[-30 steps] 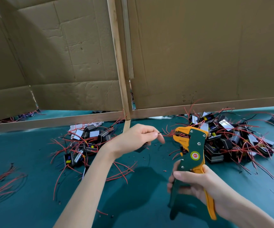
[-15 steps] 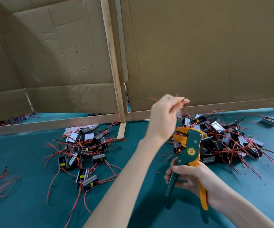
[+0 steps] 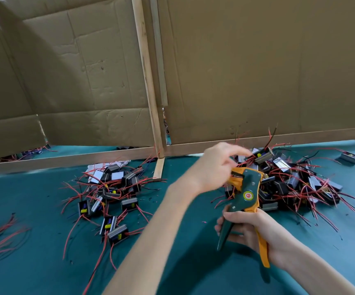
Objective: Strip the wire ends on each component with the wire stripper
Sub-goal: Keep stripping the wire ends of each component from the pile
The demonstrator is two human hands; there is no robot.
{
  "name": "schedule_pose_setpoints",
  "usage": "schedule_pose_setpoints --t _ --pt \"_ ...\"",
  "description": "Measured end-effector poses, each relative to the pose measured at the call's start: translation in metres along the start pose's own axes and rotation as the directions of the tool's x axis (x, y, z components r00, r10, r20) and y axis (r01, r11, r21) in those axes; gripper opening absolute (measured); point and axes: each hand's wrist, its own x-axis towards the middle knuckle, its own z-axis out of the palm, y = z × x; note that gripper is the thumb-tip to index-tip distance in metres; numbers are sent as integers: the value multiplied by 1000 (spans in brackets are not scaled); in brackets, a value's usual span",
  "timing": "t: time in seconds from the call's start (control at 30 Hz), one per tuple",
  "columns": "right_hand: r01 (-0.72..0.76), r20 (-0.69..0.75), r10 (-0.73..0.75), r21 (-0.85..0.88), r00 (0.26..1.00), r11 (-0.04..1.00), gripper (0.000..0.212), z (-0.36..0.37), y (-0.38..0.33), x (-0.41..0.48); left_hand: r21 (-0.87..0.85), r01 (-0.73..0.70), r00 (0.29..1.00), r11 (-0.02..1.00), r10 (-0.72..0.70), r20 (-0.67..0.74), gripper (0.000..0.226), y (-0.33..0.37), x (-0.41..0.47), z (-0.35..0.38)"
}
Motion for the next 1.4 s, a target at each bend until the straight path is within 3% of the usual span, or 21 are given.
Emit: schedule_pose_setpoints --t 0.07,0.13,0.23,0.3,0.43,0.53,0.67,0.8,0.87,0.97,1.03,1.1,1.2,1.3,1.4 --pt "5 -3 -5 -8 1000 1000 21 2 0 0 160 139 980 977 -159 119 54 -27 -23 -34" --pt "16 -4 -16 -24 1000 1000 19 4 1 -1 377 312 895 872 -403 191 59 -59 -45 -62" --pt "29 0 -29 -44 1000 999 16 4 1 -1 525 544 749 655 -661 49 60 -103 -75 -84" --pt "32 -10 -33 -46 999 998 18 2 1 0 575 603 683 553 -730 -14 59 -123 -86 -87" --pt "24 -19 -24 -43 1000 999 22 0 2 2 595 652 638 470 -764 -97 51 -142 -93 -84" --pt "18 -9 -18 -38 1000 999 23 -1 3 2 513 660 681 548 -725 -101 33 -144 -89 -81" --pt "20 -4 -20 -48 1000 999 25 -1 3 2 155 645 764 748 -628 -151 35 -137 -78 -72" --pt "20 -7 -20 -44 1000 999 25 -1 2 2 -187 633 711 751 -659 -243 33 -127 -62 -46" --pt "19 -11 -20 -41 1000 999 26 -1 2 2 -153 660 694 736 -674 -253 31 -125 -58 -31" --pt "23 -18 -24 -38 1000 999 27 -2 1 2 148 705 703 694 -657 -272 20 -125 -60 -16" --pt "26 -23 -27 -32 999 999 27 -4 1 3 252 672 740 697 -616 -270 7 -123 -61 -14" --pt "30 -26 -31 -24 999 999 25 -6 1 3 184 592 803 785 -555 -216 9 -119 -60 -19" --pt "34 -26 -34 -8 999 999 23 -6 0 4 43 411 912 911 -411 -5 19 -108 -59 -28" --pt "28 -29 -28 4 999 1000 26 -6 -1 4 86 303 927 949 -315 203 41 -106 -59 -27" --pt "20 -32 -20 4 999 1000 26 -5 -1 3 176 248 931 953 -285 228 26 -110 -58 -18"
